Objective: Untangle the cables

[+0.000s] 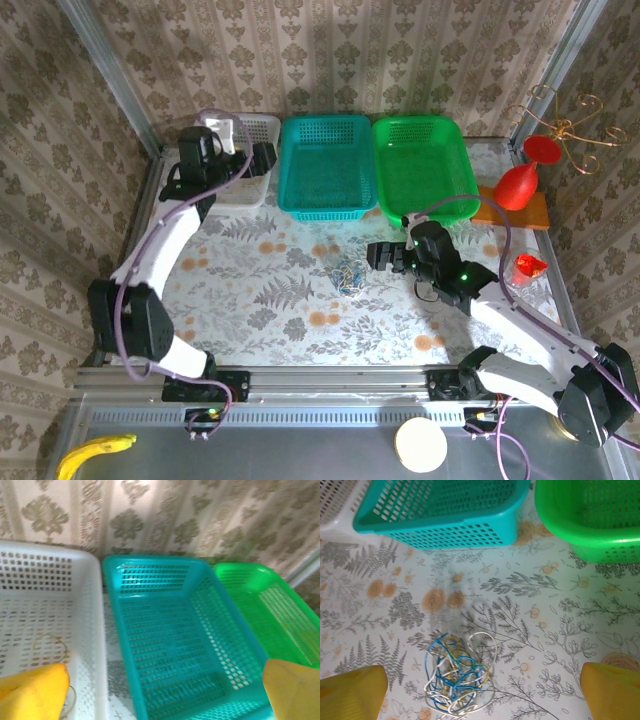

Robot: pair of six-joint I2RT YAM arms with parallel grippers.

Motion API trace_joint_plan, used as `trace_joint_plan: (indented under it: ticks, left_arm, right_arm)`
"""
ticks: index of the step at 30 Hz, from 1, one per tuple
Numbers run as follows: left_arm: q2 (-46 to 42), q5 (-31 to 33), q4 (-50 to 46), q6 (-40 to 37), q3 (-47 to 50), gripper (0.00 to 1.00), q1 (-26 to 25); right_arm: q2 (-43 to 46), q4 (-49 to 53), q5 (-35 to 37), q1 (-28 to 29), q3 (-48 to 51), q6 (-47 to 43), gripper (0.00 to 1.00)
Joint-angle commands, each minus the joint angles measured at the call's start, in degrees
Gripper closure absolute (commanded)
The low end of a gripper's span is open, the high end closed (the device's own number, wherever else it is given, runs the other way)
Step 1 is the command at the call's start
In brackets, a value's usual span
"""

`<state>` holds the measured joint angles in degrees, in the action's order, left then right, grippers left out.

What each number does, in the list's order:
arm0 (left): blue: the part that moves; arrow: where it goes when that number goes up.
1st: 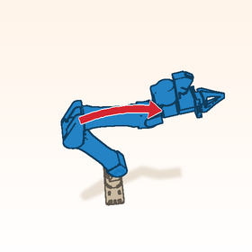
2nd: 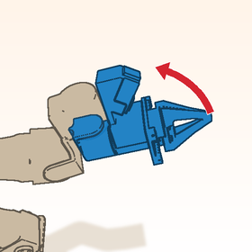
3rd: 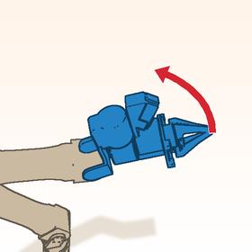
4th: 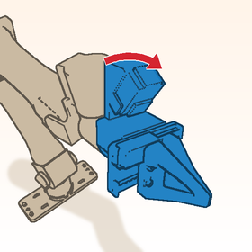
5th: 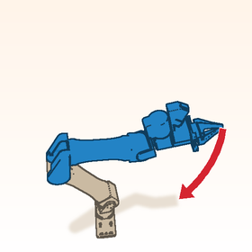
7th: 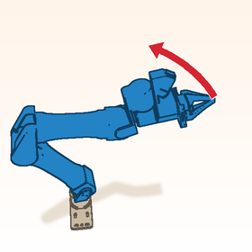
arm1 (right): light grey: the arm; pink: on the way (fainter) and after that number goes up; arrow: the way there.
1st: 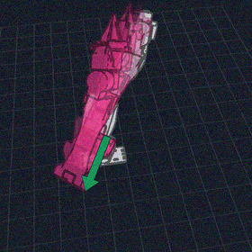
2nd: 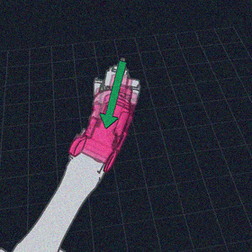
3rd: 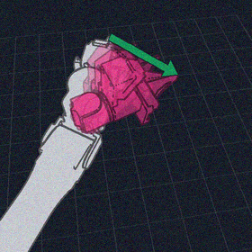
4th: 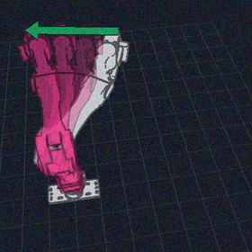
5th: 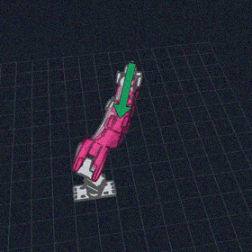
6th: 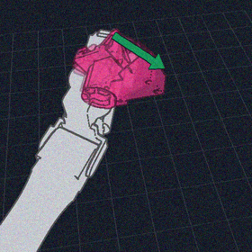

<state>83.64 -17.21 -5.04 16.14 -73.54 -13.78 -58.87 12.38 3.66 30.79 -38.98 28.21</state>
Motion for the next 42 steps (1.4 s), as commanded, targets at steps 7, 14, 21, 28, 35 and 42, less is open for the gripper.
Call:
trace_joint_plan:
  ticks: [7, 14, 21, 28, 35, 42]
  left_arm:
    - [-12.77, 11.36, -2.35, 2.74, 15.11, 0.0, -10.3]
    - [-18.43, 17.15, -1.33, 10.24, 25.8, 0.0, -20.53]
    - [-23.06, 19.37, 4.08, 17.93, 35.27, 0.0, -23.06]
    - [-23.95, 19.71, 3.38, 18.5, 37.04, 0.0, -23.08]
    - [-24.04, 20.01, 4.33, 18.92, 37.07, 0.0, -23.12]
    - [-24.17, 18.79, 4.33, 19.45, 37.32, 0.0, -23.12]
  right_arm:
    - [0.7, -2.89, -6.38, -0.2, 2.07, -0.84, 0.0]
    - [-5.07, 2.2, -11.17, -0.19, -0.03, 0.49, 0.23]
    - [-11.16, 2.5, -15.38, 0.15, -0.47, 0.96, 0.37]
    - [-14.75, -0.26, -17.59, 2.01, 0.31, 2.35, 0.42]
    - [-18.77, -4.12, -17.13, 5.13, -0.06, 4.15, 0.46]
    - [-24.44, -5.48, -16.37, 6.04, -3.19, 3.92, 0.56]
